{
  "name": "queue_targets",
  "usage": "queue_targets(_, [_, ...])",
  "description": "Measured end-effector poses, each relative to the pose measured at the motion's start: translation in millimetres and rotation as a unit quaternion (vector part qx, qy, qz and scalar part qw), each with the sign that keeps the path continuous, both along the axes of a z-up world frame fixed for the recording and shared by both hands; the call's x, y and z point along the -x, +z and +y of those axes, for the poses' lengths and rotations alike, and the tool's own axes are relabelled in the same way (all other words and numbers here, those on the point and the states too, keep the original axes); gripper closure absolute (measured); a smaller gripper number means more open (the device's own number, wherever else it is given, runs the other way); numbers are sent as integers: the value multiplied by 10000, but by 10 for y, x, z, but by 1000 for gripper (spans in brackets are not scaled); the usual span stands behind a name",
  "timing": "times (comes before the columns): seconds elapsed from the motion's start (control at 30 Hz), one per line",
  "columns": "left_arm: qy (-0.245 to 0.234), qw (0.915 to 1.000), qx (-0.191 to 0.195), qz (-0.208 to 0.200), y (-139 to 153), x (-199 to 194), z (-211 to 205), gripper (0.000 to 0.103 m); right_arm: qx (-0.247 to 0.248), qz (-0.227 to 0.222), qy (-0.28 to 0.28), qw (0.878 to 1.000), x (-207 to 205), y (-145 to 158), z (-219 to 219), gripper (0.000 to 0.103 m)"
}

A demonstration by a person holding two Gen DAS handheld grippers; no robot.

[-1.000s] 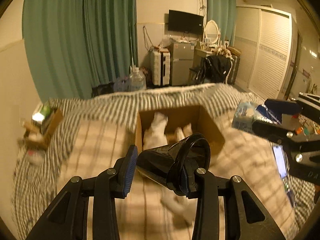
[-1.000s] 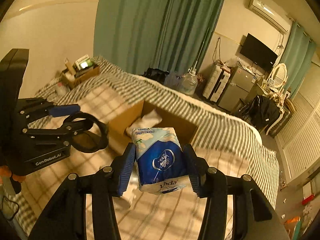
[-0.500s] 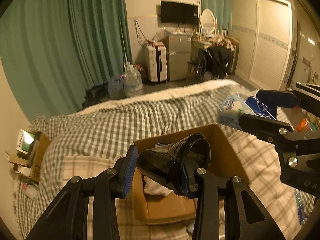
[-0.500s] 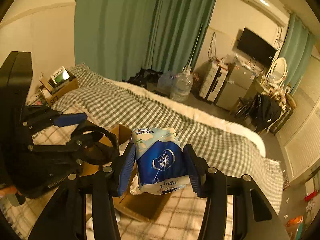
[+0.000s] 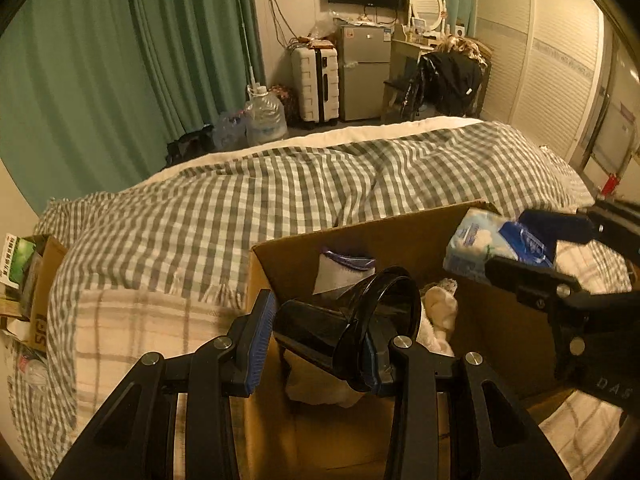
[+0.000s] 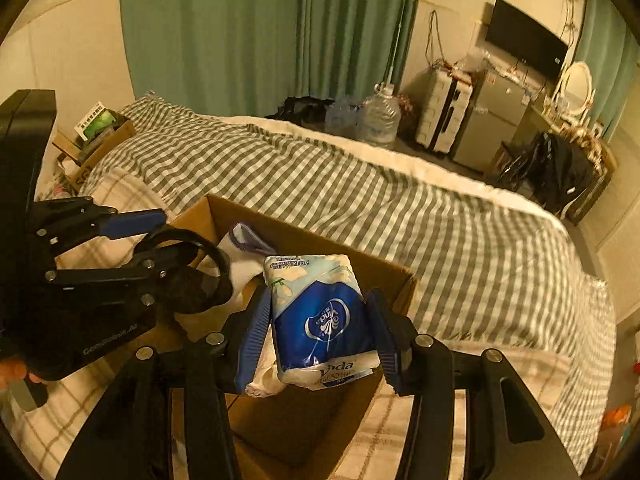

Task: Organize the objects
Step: 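Open both tools to drop the headphones and tissue pack into the box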

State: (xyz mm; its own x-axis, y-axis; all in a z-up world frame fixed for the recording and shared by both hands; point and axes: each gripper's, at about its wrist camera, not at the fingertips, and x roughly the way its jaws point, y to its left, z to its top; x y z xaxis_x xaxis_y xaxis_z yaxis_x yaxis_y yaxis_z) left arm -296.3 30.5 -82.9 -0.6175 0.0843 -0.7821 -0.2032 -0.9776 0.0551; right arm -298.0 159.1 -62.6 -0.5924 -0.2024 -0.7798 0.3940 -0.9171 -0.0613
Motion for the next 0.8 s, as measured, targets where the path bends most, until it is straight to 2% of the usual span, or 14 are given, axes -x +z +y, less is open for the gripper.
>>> queue_targets(0.07, [6, 10000, -31, 30, 17, -7, 7, 64, 112, 19, -16, 9999, -27, 25, 44, 53])
queue_targets(0.17, [11, 10000, -10, 37, 82, -59, 16, 49, 285, 34, -101, 9995, -63, 104, 96, 44])
queue_targets(0.23, [17, 10000, -29, 16, 131, -89, 18, 19, 271, 176, -261, 9991, -160, 228, 132, 30])
queue_targets(0.3, [-33, 9999, -91, 29, 215, -176, 3, 10, 248, 294, -339, 9987, -231, 350, 166, 28])
queue_targets(0.47, [19, 9995, -202, 227, 550, -483, -112, 9, 235, 527, -532, 9969, -540, 715, 312, 24])
queue_targets(0.57, [106, 9985, -228, 487, 810, -724, -211, 0, 156, 726, -652, 9951, -746, 938, 387, 16])
queue_targets(0.63, [170, 9971, -229, 712, 970, -885, -278, 0, 61, 904, -703, 9934, -947, 1096, 414, 11])
queue_targets(0.8, [236, 9948, -205, 970, 1247, -1309, -383, 0, -149, 1105, -665, 9915, -1370, 1346, 404, 6])
